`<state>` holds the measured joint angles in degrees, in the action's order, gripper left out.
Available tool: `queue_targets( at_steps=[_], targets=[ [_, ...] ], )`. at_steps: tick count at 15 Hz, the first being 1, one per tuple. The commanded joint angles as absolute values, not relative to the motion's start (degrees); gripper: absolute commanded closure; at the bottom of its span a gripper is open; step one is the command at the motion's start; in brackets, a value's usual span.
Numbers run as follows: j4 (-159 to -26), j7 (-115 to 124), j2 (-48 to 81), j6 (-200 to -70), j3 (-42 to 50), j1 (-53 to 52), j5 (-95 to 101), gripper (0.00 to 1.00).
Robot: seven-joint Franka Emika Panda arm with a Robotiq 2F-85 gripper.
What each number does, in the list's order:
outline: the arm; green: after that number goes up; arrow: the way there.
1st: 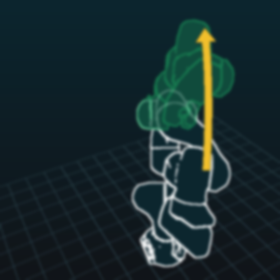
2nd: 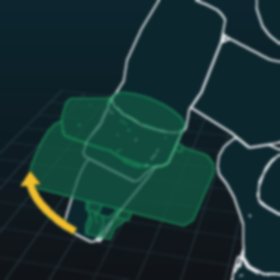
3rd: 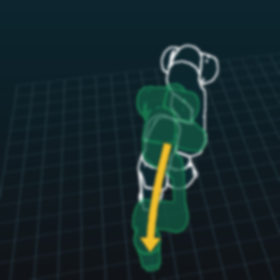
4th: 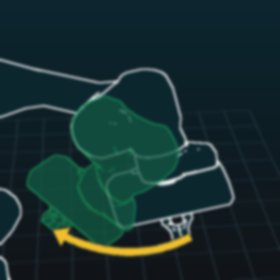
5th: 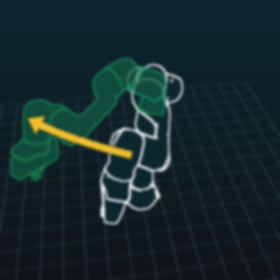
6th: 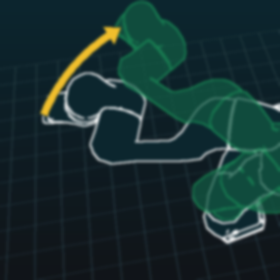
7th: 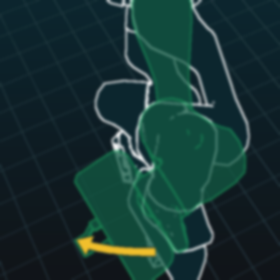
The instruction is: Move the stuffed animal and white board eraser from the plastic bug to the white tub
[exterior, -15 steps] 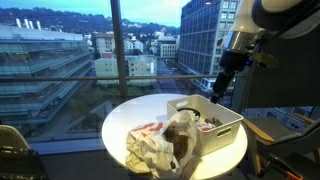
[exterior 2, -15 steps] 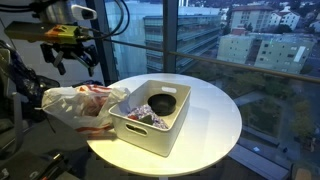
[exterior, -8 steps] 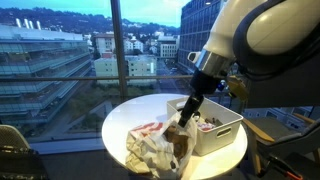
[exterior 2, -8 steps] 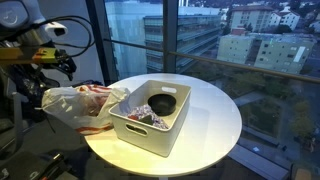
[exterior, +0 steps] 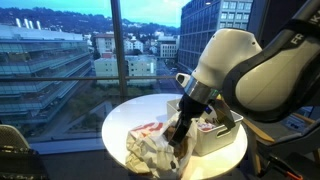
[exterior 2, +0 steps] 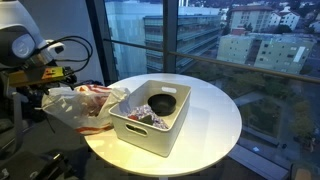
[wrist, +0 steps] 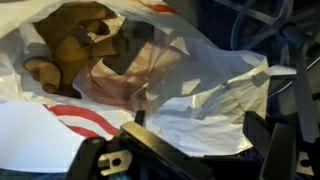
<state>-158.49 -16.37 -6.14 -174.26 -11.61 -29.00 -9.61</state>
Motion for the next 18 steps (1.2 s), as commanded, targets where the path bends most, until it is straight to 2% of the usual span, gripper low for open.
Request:
queue_targets(
  at_steps=[1,8,18],
  targets=[
    [-158.45,-16.73,-6.22,-174.26,-11.57,-28.80,-9.59,0.00],
    [-147.86,-8.29,4.91,-170.47,-12.27,-20.65,-3.60,0.00],
    [-131.47,11.67,25.03,-167.14,2.60,-27.53,12.01,0.00]
  ],
)
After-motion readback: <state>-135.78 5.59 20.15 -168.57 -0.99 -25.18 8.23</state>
